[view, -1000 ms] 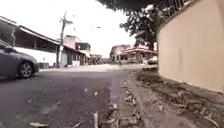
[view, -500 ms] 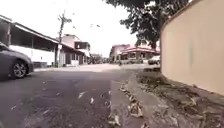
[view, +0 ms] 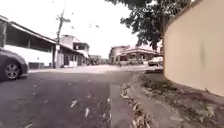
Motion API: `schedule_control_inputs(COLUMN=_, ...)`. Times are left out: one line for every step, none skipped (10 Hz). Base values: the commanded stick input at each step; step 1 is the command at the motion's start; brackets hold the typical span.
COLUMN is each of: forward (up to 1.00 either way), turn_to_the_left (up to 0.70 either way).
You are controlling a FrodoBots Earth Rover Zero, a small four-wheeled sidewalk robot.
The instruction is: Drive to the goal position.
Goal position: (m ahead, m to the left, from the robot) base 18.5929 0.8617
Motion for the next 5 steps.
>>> schedule_control_inputs(forward=0.7, turn_to_the_left=0.0)
schedule_control_inputs(forward=0.7, turn_to_the_left=0.0)
schedule_control_inputs(forward=0.7, turn_to_the_left=0.0)
schedule_control_inputs(forward=0.7, turn_to_the_left=0.0)
schedule_control_inputs(forward=0.7, turn_to_the_left=0.0)
